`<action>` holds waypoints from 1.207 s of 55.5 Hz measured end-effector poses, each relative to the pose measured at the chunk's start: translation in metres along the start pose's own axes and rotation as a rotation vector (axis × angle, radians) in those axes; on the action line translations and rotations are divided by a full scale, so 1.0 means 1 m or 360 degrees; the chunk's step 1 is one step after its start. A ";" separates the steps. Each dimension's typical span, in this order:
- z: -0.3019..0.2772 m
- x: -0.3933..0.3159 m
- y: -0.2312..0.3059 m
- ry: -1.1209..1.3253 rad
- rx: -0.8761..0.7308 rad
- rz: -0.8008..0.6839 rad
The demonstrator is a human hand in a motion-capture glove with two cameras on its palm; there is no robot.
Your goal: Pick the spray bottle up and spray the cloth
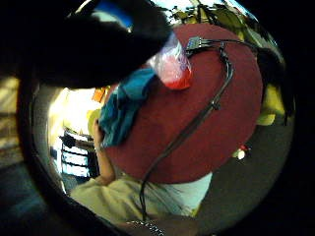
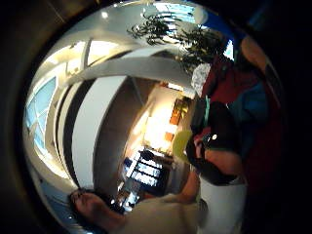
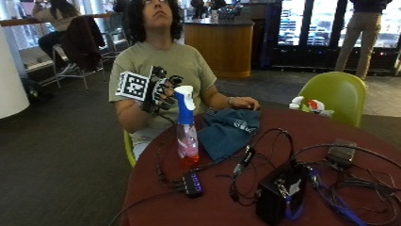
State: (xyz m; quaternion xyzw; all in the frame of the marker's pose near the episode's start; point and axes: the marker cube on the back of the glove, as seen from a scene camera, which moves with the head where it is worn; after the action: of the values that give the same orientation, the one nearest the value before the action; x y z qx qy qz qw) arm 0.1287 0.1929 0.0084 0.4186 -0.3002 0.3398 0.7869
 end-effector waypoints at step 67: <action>-0.029 0.016 0.061 0.0211 -0.0287 -0.0097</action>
State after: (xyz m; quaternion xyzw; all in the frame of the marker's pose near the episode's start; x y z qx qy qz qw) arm 0.0961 0.2476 0.0349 0.3318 -0.2640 0.3143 0.8494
